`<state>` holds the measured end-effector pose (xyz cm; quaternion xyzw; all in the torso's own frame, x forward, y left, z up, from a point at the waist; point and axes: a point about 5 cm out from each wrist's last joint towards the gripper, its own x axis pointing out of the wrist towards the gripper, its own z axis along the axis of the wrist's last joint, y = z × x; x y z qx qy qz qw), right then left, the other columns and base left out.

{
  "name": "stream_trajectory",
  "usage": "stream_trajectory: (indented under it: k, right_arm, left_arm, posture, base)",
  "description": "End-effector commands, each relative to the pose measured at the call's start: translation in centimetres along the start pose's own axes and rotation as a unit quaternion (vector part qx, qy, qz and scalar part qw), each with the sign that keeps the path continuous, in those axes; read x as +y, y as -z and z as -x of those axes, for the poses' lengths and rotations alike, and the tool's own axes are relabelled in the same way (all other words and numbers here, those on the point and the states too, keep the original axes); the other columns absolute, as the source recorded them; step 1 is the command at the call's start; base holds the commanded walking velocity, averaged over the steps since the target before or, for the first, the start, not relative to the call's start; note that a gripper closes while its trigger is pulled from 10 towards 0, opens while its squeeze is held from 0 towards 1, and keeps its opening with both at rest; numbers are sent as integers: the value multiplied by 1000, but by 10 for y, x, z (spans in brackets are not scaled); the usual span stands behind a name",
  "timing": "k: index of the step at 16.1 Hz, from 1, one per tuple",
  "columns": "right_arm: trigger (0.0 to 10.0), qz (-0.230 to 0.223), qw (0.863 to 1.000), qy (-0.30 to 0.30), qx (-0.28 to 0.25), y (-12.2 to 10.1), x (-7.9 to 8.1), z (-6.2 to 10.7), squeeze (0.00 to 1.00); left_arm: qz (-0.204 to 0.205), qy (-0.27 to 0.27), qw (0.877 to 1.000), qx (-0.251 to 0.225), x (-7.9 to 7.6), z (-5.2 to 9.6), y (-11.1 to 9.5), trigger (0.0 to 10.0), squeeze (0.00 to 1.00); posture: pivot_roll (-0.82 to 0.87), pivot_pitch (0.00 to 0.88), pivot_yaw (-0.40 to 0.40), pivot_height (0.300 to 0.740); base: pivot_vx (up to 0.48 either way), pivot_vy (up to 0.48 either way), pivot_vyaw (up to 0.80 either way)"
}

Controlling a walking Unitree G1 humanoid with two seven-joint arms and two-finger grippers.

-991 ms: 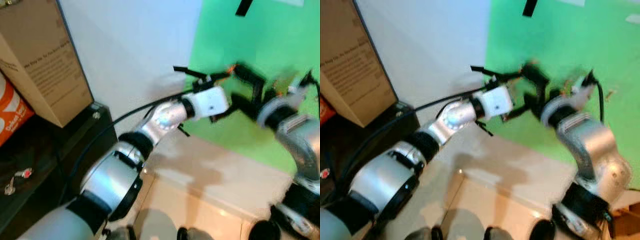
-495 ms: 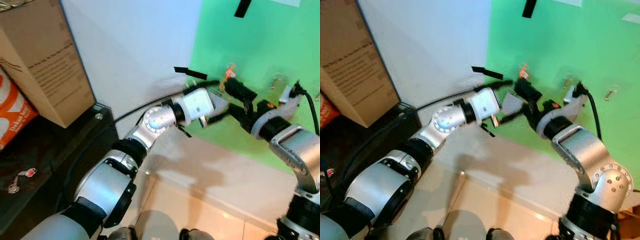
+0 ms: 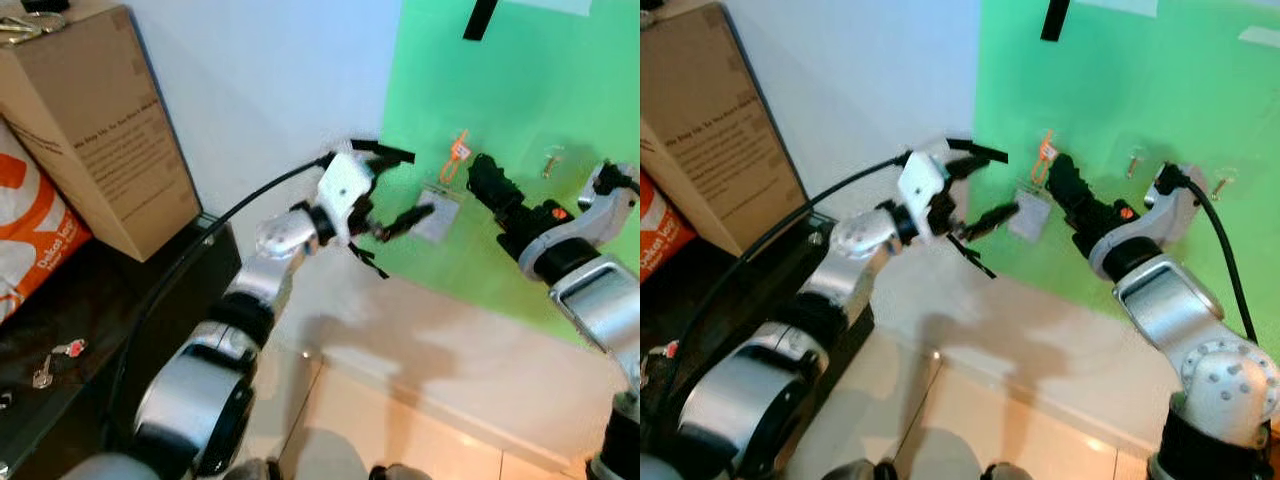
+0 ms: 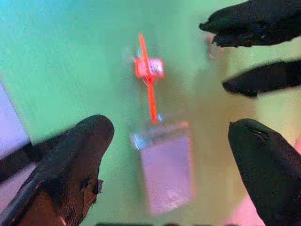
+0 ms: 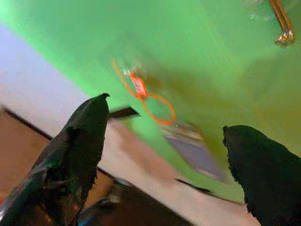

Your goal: Hang keys on a hook

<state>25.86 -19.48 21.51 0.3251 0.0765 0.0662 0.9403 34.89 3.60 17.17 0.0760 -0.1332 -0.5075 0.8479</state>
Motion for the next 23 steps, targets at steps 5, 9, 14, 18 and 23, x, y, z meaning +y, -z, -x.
stream_trajectory:
  k: [5, 9, 14, 18, 23]
  right_arm:
    - [10000, 215, 977, 0, 3, 16, 4, 7, 0]
    - [10000, 310, 950, 47, 14, 56, -13, 12, 0]
    - [10000, 291, 947, 135, 30, 85, -53, 13, 0]
    - [10000, 327, 940, 100, 11, 87, -45, -8, 0]
    - [10000, 322, 941, 107, 9, 91, -49, -15, 0]
  left_arm:
    - [15, -63, 998, 25, 13, 40, -8, 10000, 0]
    - [22, -138, 987, 81, -11, 88, -6, 10000, 0]
    - [-9, -313, 933, 179, -9, 143, 20, 10000, 0]
    - [-21, -343, 921, 187, -11, 136, 17, 10000, 0]
    - [-40, -352, 914, 197, -11, 141, 13, 10000, 0]
  posture:
    - [-182, 0, 30, 740]
    - [-116, 0, 3, 740]
    - [-92, 0, -23, 740]
    - [-69, 0, -52, 740]
    - [-64, 0, -27, 740]
  base:
    - [0, 0, 0]
    - [0, 0, 0]
    - [0, 0, 0]
    - [0, 0, 0]
    - [0, 0, 0]
